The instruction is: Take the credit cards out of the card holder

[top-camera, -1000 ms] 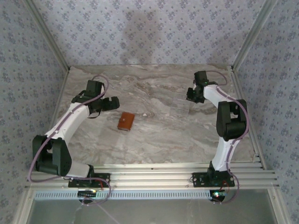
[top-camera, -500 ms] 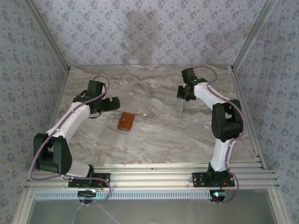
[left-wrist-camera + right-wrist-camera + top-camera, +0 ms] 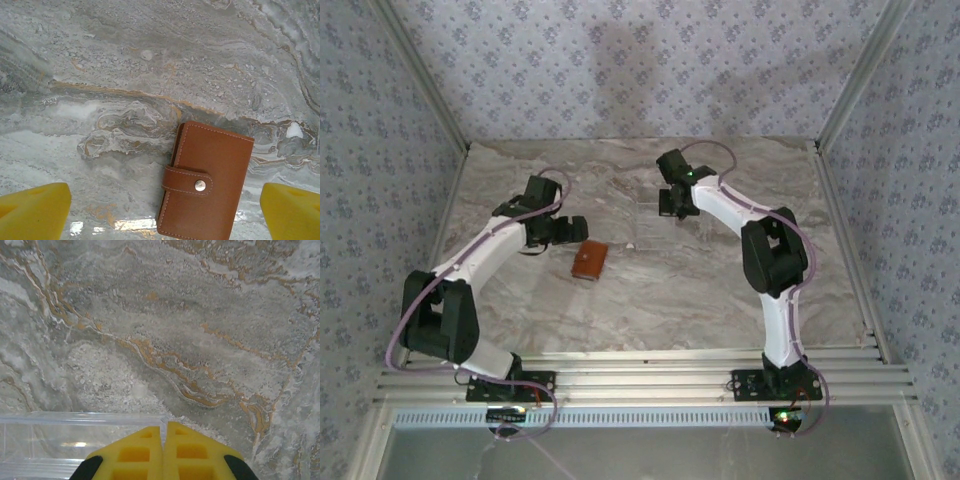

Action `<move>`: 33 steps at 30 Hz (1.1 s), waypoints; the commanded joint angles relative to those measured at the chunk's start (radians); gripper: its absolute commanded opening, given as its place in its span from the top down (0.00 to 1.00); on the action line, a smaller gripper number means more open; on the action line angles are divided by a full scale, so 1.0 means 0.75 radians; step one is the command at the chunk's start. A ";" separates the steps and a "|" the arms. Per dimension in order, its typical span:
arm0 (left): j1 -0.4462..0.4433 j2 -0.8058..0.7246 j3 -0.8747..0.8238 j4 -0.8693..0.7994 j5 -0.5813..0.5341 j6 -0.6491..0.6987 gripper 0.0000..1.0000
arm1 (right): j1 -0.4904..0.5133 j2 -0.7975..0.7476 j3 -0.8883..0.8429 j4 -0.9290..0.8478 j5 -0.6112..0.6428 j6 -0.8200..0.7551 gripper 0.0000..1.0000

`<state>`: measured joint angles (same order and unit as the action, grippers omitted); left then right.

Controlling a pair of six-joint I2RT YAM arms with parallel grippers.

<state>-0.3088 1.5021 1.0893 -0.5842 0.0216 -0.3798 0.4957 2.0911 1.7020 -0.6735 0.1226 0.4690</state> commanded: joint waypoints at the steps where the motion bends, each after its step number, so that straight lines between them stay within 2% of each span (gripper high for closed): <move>1: -0.011 0.021 0.040 -0.043 -0.013 -0.011 0.03 | 0.000 0.011 0.033 0.001 0.032 0.023 0.96; 5: -0.021 0.055 0.072 -0.065 0.026 -0.003 0.05 | -0.001 0.032 0.040 -0.003 0.011 0.003 0.96; 22: -0.111 0.230 0.160 -0.152 0.012 0.040 0.06 | -0.016 0.052 0.034 0.021 -0.016 -0.042 0.91; 31: -0.120 0.268 0.179 -0.172 0.004 0.042 0.06 | -0.018 0.053 0.014 0.012 -0.002 -0.009 0.91; 33: -0.120 0.278 0.182 -0.184 0.002 0.041 0.06 | -0.019 0.047 0.006 0.013 0.003 -0.002 0.87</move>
<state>-0.3950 1.6974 1.1973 -0.6823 0.0296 -0.3599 0.4885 2.1197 1.7023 -0.6552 0.1169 0.4530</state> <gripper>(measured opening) 0.943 0.121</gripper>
